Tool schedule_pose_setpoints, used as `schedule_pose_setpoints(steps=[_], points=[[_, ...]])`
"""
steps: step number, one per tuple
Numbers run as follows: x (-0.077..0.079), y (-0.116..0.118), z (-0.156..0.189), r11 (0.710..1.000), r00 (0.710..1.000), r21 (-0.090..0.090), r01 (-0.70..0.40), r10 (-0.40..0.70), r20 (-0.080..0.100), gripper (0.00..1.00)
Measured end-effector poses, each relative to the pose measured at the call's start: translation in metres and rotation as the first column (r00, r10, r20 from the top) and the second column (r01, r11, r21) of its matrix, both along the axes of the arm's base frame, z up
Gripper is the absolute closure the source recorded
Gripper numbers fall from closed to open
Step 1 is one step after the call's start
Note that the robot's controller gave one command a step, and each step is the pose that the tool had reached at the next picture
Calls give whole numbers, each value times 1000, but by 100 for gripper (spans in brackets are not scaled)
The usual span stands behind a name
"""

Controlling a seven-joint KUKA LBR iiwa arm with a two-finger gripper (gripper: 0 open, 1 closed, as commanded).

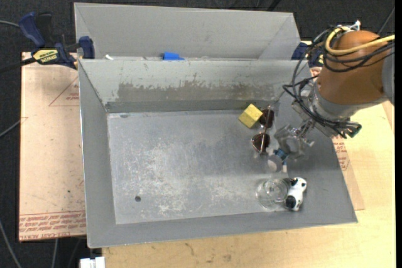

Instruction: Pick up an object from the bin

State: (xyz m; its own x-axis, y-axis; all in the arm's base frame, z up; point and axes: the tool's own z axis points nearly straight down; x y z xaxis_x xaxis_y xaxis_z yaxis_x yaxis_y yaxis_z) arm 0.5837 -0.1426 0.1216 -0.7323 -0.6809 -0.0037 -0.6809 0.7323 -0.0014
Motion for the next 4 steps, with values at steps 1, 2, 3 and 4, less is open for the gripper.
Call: schedule_pose_setpoints(steps=[1, 2, 3, 4], points=[[0, 0, 12, 1000, 1000, 0, 1, -1, 0, 100], [1, 0, 21, 1000, 1000, -1, 1, -1, 1, 100], [1, 0, 27, 1000, 1000, -1, 1, -1, 2, 100], [1, 1, 30, 1000, 1000, -1, 2, -2, 2, 100]])
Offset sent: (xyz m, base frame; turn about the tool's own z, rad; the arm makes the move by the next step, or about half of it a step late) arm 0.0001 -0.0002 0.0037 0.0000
